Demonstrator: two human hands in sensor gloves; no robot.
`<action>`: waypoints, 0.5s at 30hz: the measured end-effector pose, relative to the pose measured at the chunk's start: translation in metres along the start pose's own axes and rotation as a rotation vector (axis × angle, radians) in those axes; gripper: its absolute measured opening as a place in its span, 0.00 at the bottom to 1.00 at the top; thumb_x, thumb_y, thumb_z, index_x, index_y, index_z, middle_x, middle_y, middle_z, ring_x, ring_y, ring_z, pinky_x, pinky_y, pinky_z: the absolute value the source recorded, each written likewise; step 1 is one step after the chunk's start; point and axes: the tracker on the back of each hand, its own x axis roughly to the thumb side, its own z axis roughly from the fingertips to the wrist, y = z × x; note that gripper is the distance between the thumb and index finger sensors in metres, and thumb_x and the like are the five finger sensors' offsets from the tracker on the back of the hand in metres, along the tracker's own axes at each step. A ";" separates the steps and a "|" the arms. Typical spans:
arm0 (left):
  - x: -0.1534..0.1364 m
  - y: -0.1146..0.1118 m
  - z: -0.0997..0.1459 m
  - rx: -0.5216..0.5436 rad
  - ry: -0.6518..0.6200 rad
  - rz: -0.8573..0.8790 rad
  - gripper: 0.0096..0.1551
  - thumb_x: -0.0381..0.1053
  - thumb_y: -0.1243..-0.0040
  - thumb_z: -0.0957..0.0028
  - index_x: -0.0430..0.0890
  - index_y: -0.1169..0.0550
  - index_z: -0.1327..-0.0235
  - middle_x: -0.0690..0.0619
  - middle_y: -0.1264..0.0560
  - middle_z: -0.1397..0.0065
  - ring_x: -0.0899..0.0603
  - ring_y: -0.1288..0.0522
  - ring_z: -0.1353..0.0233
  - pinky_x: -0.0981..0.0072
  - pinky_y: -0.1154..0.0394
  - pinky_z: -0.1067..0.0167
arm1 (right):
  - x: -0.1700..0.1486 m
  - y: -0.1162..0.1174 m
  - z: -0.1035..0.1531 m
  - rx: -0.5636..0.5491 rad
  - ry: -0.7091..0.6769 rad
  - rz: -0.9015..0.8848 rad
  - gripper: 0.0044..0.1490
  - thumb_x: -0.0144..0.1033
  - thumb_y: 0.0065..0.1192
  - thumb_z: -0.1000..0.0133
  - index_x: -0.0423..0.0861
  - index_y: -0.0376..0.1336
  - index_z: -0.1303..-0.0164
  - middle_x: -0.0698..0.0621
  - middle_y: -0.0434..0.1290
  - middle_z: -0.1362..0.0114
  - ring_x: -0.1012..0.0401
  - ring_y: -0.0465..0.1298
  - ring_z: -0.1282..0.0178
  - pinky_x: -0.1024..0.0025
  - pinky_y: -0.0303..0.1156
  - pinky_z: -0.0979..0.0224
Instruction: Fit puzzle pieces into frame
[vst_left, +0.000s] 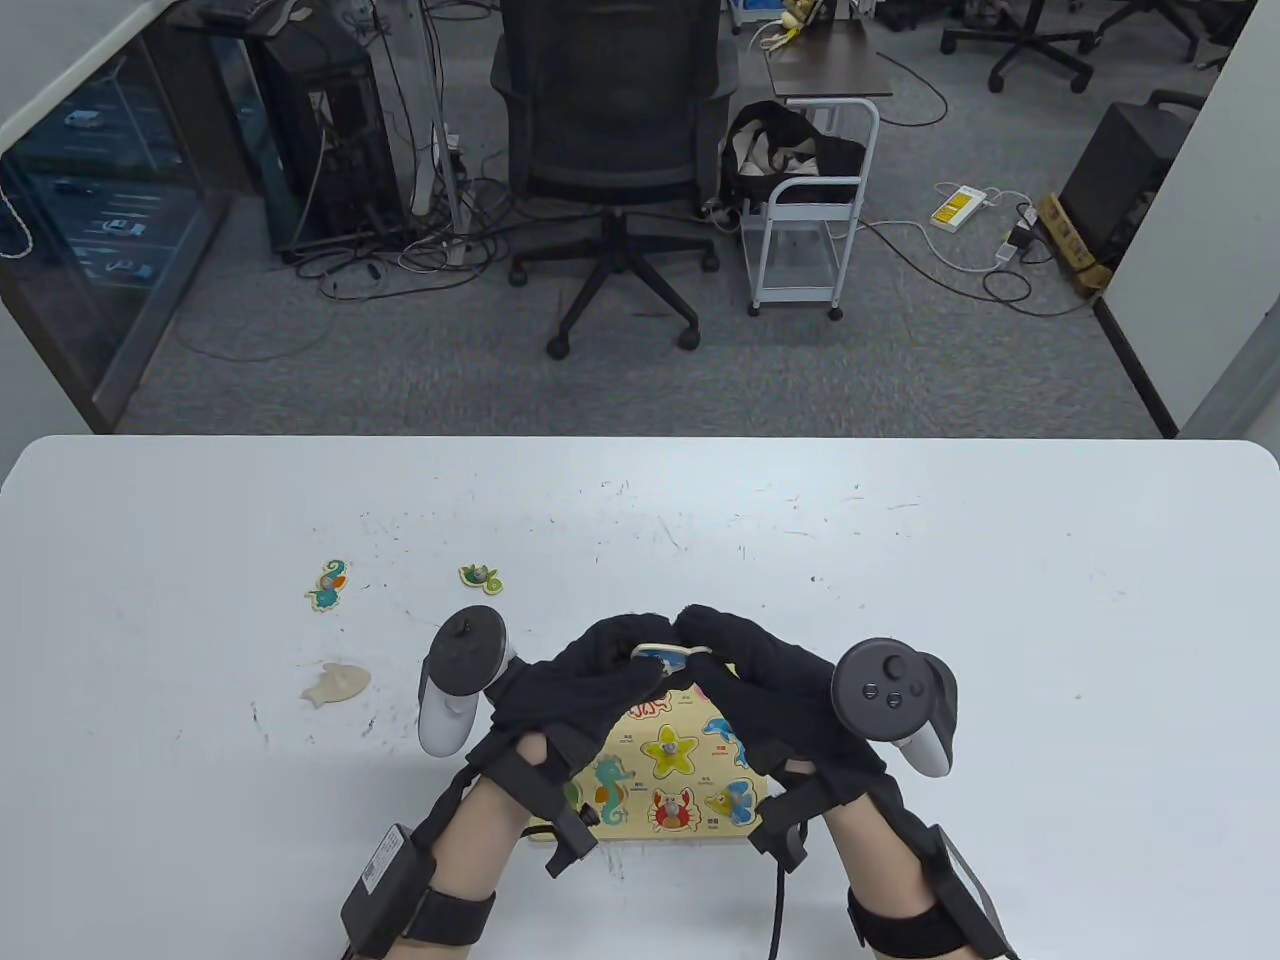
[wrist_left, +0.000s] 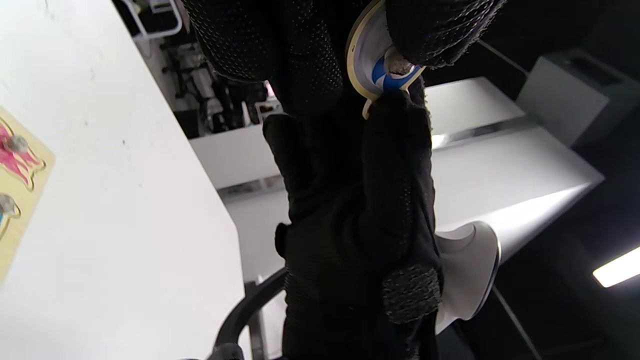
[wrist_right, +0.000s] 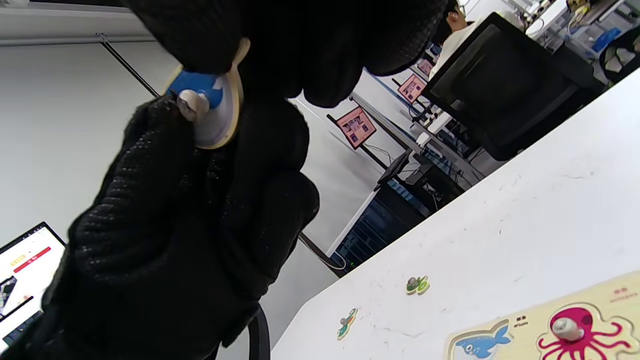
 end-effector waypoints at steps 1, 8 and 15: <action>0.002 0.000 0.001 0.009 -0.004 -0.031 0.30 0.62 0.40 0.41 0.61 0.31 0.26 0.59 0.23 0.24 0.50 0.20 0.28 0.58 0.24 0.28 | -0.002 -0.001 -0.001 0.006 0.004 -0.016 0.29 0.47 0.70 0.47 0.55 0.69 0.34 0.51 0.78 0.31 0.54 0.81 0.33 0.52 0.73 0.29; 0.016 0.008 0.012 0.165 -0.021 -0.277 0.38 0.63 0.39 0.43 0.56 0.34 0.20 0.53 0.28 0.19 0.43 0.26 0.22 0.48 0.29 0.25 | -0.012 -0.011 -0.001 0.007 0.028 -0.109 0.28 0.46 0.69 0.47 0.54 0.70 0.36 0.52 0.80 0.34 0.55 0.83 0.37 0.53 0.75 0.31; 0.045 -0.004 0.026 0.398 -0.106 -0.906 0.34 0.63 0.37 0.45 0.58 0.30 0.25 0.55 0.24 0.23 0.46 0.23 0.26 0.52 0.26 0.28 | -0.020 -0.011 -0.002 0.004 0.102 -0.079 0.28 0.47 0.69 0.47 0.53 0.70 0.36 0.52 0.82 0.38 0.56 0.84 0.41 0.53 0.75 0.32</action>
